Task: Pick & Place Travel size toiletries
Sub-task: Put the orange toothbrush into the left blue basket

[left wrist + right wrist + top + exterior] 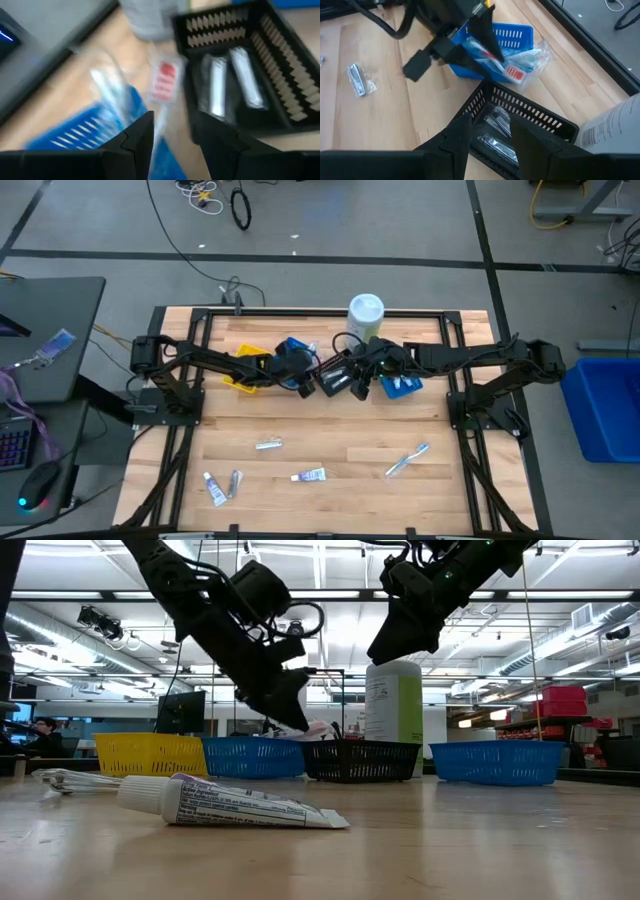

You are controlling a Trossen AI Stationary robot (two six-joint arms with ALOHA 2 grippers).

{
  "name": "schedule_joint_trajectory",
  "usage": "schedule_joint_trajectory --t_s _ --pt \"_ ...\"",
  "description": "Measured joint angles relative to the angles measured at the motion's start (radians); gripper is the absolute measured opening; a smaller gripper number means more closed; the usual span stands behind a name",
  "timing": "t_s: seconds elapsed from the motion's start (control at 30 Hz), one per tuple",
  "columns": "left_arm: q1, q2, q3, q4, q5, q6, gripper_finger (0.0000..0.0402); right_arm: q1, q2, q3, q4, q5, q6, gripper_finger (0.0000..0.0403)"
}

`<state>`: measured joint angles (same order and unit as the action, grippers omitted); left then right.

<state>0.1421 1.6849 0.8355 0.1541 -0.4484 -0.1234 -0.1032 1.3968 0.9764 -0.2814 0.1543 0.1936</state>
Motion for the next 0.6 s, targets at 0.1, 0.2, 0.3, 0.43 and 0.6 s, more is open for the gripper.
schedule_joint_trajectory --t_s 0.1,0.2,0.3,0.43,0.6 --pt "0.004 -0.001 0.001 -0.001 -0.033 0.049 0.0153 0.0 0.0 0.0 -0.007 0.0 0.0 0.0145" --pt "0.012 -0.001 0.001 -0.006 -0.032 0.053 0.0153 0.0 0.0 0.0 -0.005 0.0 0.0 0.0146" --pt "0.021 0.01 0.001 -0.006 0.006 0.052 0.0153 0.0 0.0 0.0 -0.006 0.0 0.0 0.0144" --pt "0.031 0.02 0.001 -0.02 0.048 0.031 0.0143 0.0 0.0 0.0 -0.006 0.0 0.0 0.0145" --pt "0.032 0.015 0.0 -0.034 0.03 0.01 0.009 0.0 0.0 0.0 -0.006 0.0 -0.009 0.0144"
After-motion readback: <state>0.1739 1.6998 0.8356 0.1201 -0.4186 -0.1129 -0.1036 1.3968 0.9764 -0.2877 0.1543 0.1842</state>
